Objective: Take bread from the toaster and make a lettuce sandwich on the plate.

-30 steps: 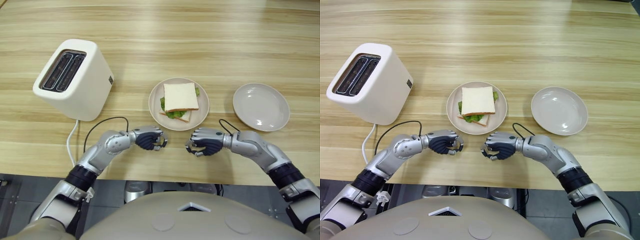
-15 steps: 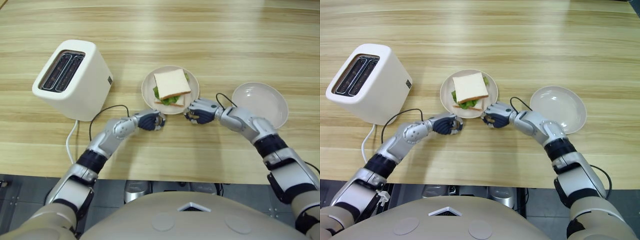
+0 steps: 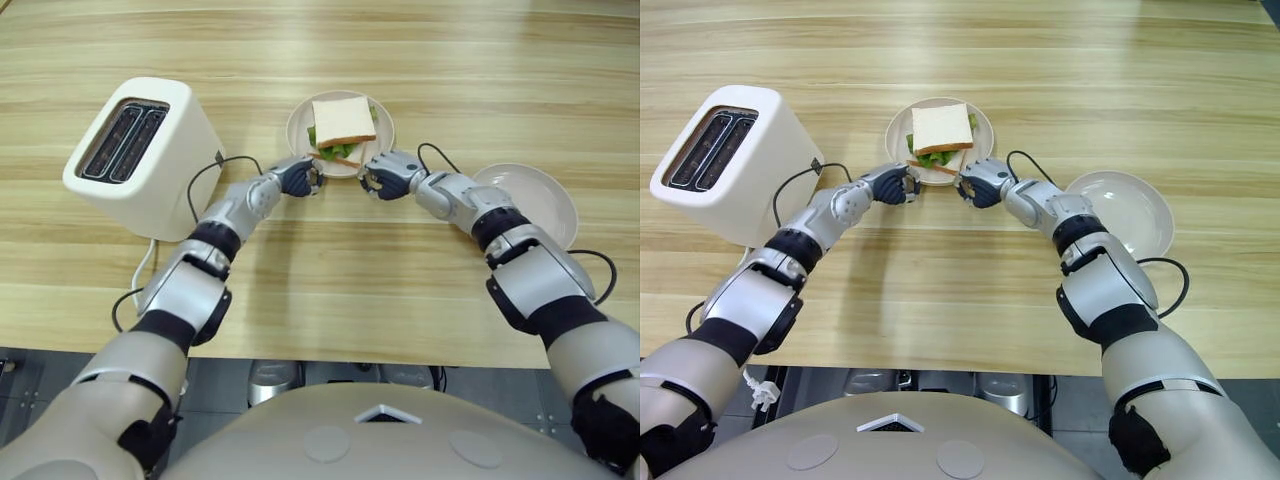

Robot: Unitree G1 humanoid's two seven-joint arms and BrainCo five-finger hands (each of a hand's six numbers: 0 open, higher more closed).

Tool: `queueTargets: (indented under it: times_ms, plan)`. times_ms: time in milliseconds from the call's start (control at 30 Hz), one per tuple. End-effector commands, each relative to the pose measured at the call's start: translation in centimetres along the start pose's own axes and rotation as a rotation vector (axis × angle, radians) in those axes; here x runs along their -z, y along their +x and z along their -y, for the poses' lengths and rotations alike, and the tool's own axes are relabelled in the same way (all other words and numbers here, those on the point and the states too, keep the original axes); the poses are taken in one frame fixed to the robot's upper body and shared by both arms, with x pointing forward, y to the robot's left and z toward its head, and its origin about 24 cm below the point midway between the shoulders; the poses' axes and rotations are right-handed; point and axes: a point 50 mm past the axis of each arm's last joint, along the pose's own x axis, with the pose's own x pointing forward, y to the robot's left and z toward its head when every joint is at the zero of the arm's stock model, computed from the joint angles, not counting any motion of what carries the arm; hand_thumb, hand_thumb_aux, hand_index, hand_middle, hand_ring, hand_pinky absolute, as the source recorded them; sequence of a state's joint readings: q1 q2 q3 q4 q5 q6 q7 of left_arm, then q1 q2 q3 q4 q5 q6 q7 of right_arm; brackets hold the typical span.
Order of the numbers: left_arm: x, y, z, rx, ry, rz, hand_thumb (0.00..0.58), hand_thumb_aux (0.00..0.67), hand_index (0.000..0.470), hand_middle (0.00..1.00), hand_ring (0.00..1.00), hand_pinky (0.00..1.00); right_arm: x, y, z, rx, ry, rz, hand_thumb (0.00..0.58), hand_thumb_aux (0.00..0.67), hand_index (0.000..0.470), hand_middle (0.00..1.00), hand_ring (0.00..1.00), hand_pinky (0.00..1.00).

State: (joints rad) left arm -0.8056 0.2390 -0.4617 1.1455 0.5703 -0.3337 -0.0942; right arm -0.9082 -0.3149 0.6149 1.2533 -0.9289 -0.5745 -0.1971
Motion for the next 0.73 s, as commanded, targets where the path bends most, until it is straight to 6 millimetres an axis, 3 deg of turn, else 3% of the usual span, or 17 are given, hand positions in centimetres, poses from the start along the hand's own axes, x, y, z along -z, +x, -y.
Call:
queueTargets:
  times_ms: [33, 133, 167, 200, 233, 267, 300, 333, 367, 400, 433, 600, 733]
  plan:
    - [0.0, 0.3, 0.5, 0.003, -0.037, -0.017, 0.580, 0.670, 0.460, 1.00, 1.00, 1.00, 0.5, 0.1, 0.5, 0.053, -0.009, -0.043, 0.580, 0.670, 0.460, 0.99, 0.99, 0.99]
    - [-0.6, 0.2, 0.3, -0.044, -0.090, 0.047, 0.580, 0.670, 0.460, 1.00, 1.00, 1.00, 0.9, -0.3, 1.6, 0.162, 0.006, -0.028, 0.580, 0.670, 0.460, 0.98, 0.98, 0.98]
    - [-0.7, 0.0, 0.2, -0.072, -0.117, 0.081, 0.447, 0.349, 0.240, 0.14, 0.14, 0.14, 1.1, -0.6, 2.0, 0.209, 0.017, -0.019, 0.580, 0.670, 0.460, 0.93, 0.93, 0.93]
    - [-0.9, -0.3, -0.1, -0.115, -0.148, 0.122, 0.132, 0.081, 0.056, 0.00, 0.00, 0.00, 1.2, -1.0, 2.5, 0.269, 0.045, -0.001, 0.580, 0.670, 0.460, 0.76, 0.76, 0.76]
    - [-1.0, -0.8, -0.4, -0.163, -0.185, 0.163, 0.000, 0.000, 0.000, 0.00, 0.00, 0.00, 1.2, -1.4, 3.0, 0.339, 0.092, 0.022, 0.519, 0.452, 0.310, 0.11, 0.11, 0.11]
    - [-1.1, -1.3, -0.7, -0.211, -0.229, 0.204, 0.000, 0.000, 0.000, 0.00, 0.00, 0.00, 1.2, -1.9, 3.5, 0.417, 0.156, 0.043, 0.519, 0.452, 0.310, 0.11, 0.11, 0.11]
    - [-1.2, -2.0, -1.0, -0.261, -0.286, 0.247, 0.000, 0.000, 0.000, 0.00, 0.00, 0.00, 1.3, -2.6, 4.3, 0.532, 0.248, 0.056, 0.498, 0.418, 0.287, 0.00, 0.00, 0.00]
    - [-1.3, -2.8, -1.2, -0.306, -0.343, 0.285, 0.000, 0.000, 0.000, 0.00, 0.00, 0.00, 1.2, -3.4, 4.8, 0.640, 0.361, 0.074, 0.445, 0.347, 0.238, 0.00, 0.00, 0.00]
    - [-1.4, -3.8, -1.3, -0.353, -0.411, 0.323, 0.000, 0.000, 0.000, 0.00, 0.00, 0.00, 0.9, -4.4, 5.3, 0.763, 0.491, 0.105, 0.172, 0.108, 0.074, 0.00, 0.00, 0.00]
    - [-1.6, -5.0, -1.4, -0.407, -0.502, 0.366, 0.000, 0.000, 0.000, 0.00, 0.00, 0.00, 0.2, -5.8, 5.4, 0.891, 0.599, 0.155, 0.172, 0.108, 0.074, 0.00, 0.00, 0.00]
    - [-1.7, -5.8, -1.5, -0.437, -0.561, 0.394, 0.000, 0.000, 0.000, 0.00, 0.00, 0.00, -0.4, -7.0, 5.4, 0.967, 0.662, 0.185, 0.000, 0.000, 0.000, 0.00, 0.00, 0.00]
    - [-2.2, -10.3, -1.5, -0.601, -0.747, 0.502, 0.000, 0.000, 0.000, 0.00, 0.00, 0.00, -5.1, -11.7, 4.4, 1.088, 0.621, 0.300, 0.000, 0.000, 0.000, 0.00, 0.00, 0.00]
    - [-1.9, -12.2, -1.6, -0.722, -0.707, 0.530, 0.000, 0.000, 0.000, 0.00, 0.00, 0.00, -5.8, -12.8, 3.4, 1.098, 0.543, 0.293, 0.000, 0.000, 0.000, 0.00, 0.00, 0.00]
